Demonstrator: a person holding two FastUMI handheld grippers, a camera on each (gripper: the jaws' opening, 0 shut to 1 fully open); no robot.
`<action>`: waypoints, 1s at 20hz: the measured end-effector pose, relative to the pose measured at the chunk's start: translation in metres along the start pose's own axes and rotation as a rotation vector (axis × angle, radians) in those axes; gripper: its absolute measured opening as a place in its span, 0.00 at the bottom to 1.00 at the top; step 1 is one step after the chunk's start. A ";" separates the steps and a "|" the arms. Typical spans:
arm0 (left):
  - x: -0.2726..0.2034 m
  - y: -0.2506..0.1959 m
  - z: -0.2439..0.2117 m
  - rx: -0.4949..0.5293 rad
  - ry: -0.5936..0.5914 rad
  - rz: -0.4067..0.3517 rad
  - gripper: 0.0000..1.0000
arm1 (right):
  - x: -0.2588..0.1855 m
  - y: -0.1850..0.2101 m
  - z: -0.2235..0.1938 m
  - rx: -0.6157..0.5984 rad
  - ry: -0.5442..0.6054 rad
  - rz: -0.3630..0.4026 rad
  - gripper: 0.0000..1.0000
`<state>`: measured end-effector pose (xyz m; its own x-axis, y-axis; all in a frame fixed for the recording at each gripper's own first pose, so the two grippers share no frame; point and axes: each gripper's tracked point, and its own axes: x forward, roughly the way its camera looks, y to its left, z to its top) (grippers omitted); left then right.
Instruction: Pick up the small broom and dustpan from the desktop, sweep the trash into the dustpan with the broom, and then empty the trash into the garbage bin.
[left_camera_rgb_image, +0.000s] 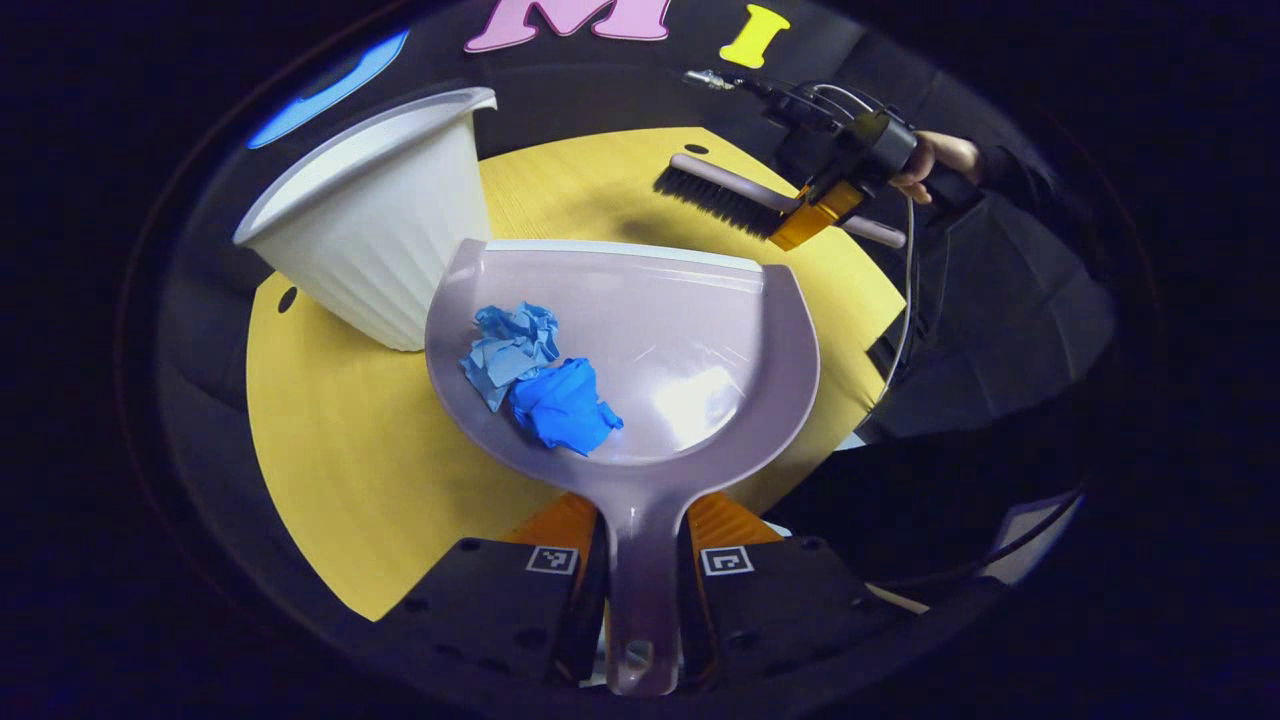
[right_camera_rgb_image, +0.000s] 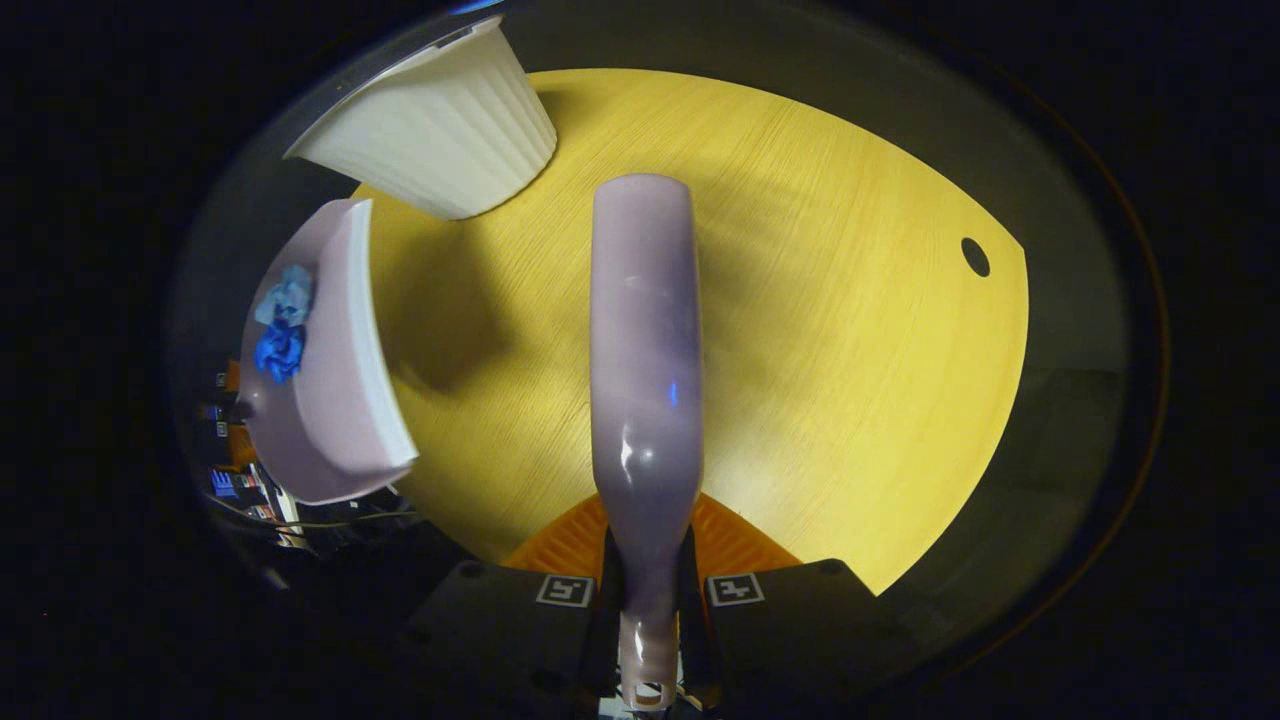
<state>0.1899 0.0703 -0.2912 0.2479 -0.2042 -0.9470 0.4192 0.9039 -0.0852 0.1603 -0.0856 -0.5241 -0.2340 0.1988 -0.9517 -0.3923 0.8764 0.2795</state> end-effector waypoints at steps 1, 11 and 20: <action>-0.008 0.000 0.006 -0.014 -0.014 -0.002 0.28 | -0.001 -0.005 -0.003 0.006 -0.011 0.004 0.27; -0.049 0.106 0.084 -0.011 -0.067 0.435 0.28 | -0.013 -0.012 -0.026 0.074 -0.103 0.072 0.27; 0.023 0.200 0.185 0.112 0.176 0.492 0.28 | -0.018 -0.003 -0.037 0.227 -0.163 0.178 0.27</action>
<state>0.4416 0.1771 -0.2727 0.2928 0.3087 -0.9050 0.3833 0.8292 0.4069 0.1331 -0.1079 -0.5026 -0.1285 0.4087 -0.9036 -0.1459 0.8934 0.4249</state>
